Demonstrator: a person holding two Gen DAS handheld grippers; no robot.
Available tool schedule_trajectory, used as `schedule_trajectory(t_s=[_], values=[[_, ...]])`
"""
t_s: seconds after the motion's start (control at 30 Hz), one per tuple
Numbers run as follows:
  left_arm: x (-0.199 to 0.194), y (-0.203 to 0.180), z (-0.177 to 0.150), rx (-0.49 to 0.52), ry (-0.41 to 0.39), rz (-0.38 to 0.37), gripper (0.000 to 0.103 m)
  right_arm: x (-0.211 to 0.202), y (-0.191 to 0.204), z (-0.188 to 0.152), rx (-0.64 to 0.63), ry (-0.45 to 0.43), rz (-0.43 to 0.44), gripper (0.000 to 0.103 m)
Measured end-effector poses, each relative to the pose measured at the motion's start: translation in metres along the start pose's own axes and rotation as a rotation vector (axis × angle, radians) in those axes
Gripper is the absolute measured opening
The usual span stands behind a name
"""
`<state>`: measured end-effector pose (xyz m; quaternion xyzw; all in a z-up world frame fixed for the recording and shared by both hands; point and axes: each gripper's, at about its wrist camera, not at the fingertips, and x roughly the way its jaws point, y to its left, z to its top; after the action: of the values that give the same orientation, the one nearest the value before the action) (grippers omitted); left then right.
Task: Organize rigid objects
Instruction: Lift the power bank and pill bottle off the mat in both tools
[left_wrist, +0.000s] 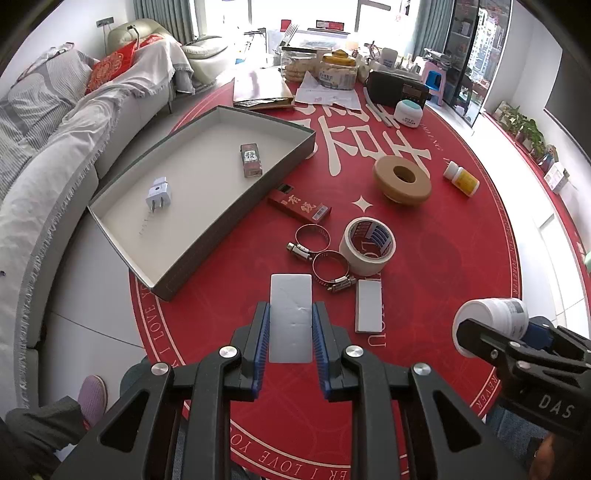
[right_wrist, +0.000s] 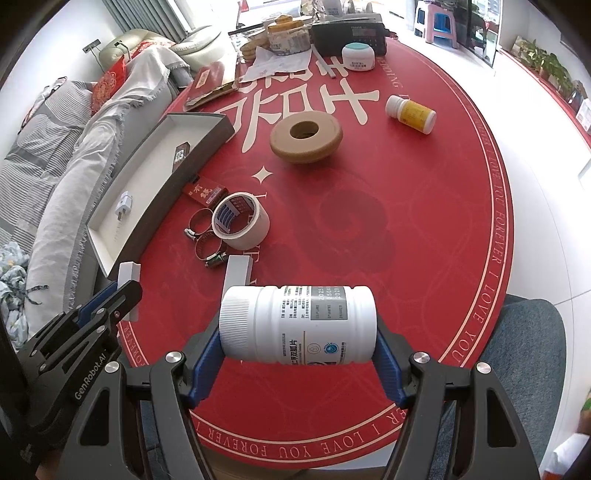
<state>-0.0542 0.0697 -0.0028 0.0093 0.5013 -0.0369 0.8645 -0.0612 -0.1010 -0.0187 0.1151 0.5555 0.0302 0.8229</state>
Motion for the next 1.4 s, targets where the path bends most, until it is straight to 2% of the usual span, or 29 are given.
schedule_trajectory(t_s=[1.4], values=[[0.0016,0.0046,-0.0008,-0.016,-0.001,-0.003,0.024,0.0052,0.0018,-0.0005,-0.012,0.019,-0.012,0.072]])
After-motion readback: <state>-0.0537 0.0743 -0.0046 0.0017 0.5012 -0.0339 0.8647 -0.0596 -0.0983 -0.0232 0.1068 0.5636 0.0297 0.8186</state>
